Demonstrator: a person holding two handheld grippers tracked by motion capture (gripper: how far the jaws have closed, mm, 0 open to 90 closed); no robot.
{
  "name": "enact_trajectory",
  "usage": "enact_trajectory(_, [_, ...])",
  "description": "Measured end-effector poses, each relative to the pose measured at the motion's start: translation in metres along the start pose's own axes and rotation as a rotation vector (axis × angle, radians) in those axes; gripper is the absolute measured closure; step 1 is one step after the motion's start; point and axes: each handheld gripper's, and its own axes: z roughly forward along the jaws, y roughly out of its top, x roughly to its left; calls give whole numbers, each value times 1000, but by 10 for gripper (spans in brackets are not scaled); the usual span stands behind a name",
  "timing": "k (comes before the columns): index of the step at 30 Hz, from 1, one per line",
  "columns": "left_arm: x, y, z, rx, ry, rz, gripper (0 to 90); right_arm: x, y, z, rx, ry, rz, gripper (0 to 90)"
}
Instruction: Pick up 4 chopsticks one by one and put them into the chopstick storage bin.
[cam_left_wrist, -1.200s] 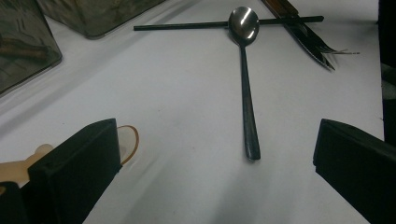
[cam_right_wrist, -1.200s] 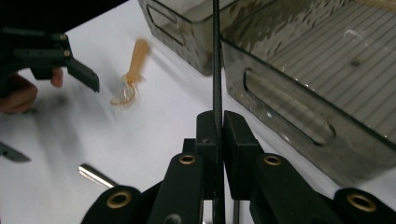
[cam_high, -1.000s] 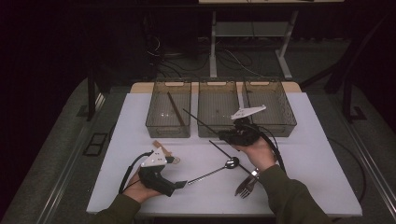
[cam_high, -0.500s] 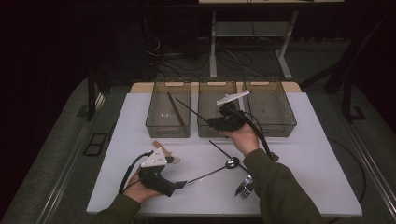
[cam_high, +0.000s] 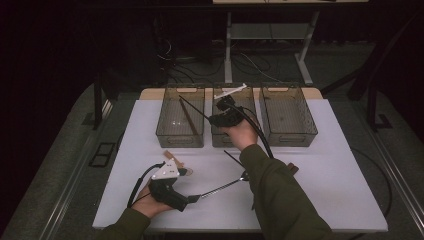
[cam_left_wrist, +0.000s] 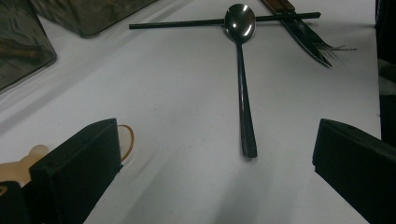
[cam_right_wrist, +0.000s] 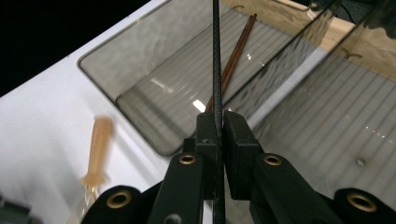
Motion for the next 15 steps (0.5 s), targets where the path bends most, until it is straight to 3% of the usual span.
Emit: enact_trajectory(15, [0,0,0,-10,0,-1,1,11,40,52,43,-66,17,846])
